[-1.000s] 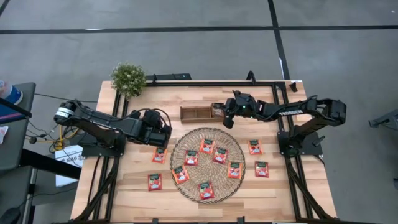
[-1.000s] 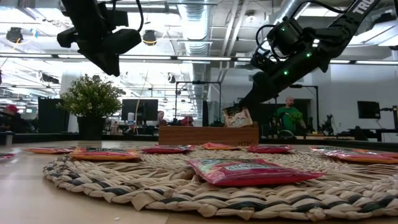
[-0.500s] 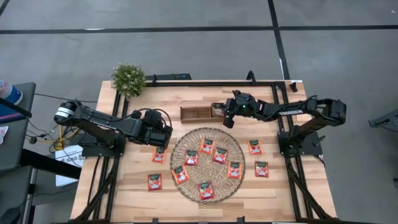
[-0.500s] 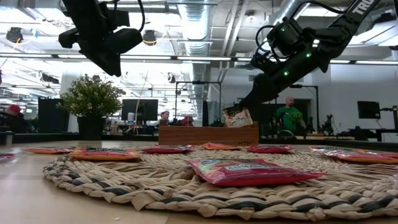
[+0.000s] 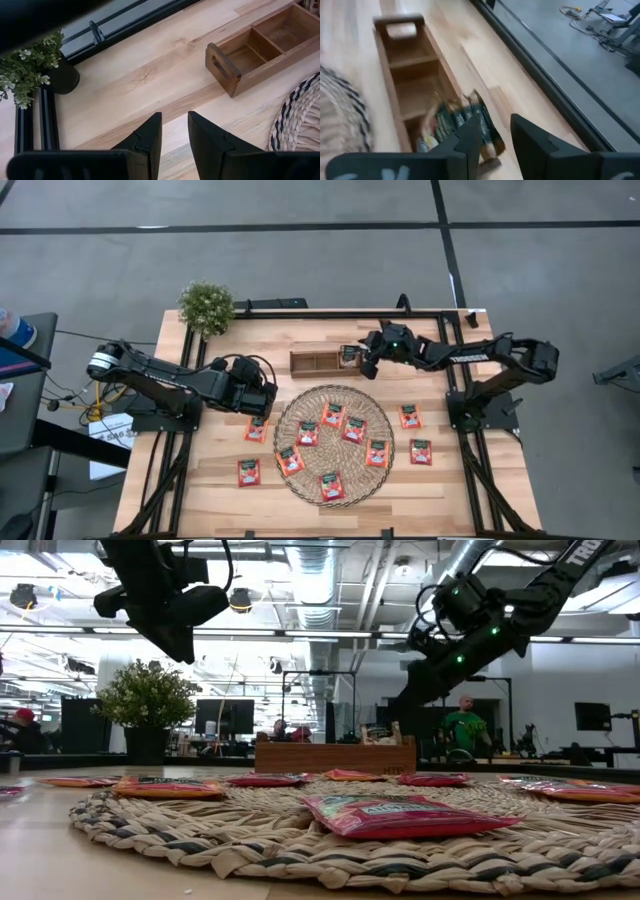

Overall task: Pick & Place Tea
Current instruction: Put the orange tea bag into the wooden organizer

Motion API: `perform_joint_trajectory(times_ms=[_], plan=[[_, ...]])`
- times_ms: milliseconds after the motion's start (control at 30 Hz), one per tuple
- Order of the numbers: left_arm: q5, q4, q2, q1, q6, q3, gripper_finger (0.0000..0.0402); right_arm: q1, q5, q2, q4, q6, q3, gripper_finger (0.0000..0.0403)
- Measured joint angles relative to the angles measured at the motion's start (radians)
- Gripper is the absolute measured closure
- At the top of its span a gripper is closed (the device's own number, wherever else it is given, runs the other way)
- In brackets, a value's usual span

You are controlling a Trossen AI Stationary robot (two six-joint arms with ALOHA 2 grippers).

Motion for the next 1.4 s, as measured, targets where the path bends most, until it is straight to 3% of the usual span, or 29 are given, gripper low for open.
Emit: perform_joint_trajectory(times_ms=[267, 500, 700, 900, 1100, 1400], plan=[[0.036, -0.001, 0.0, -0.02, -0.001, 0.0, 0.0314, 0.169, -0.001, -0.247, -0.146, 0.043, 0.0, 0.0301], [0.093, 0.063, 0.001, -0.091, -0.042, -0.057, 0.0314, 0.41, 0.0, -0.51, -0.502, 0.212, 0.0, 0.0301], [0.125, 0.097, 0.001, -0.137, -0.057, -0.079, 0.0314, 0.597, 0.04, -0.619, -0.838, 0.421, 0.001, 0.0301], [0.127, 0.114, 0.001, -0.148, -0.057, -0.079, 0.0314, 0.669, 0.051, -0.593, -1.095, 0.558, 0.0, 0.0301], [0.127, 0.164, 0.001, -0.148, -0.03, -0.079, 0.0314, 0.618, 0.046, -0.501, -1.093, 0.561, 0.0, 0.03], [0.127, 0.173, 0.001, -0.148, -0.028, -0.079, 0.0314, 0.498, -0.067, -0.324, -1.143, 0.527, 0.0, 0.0278]])
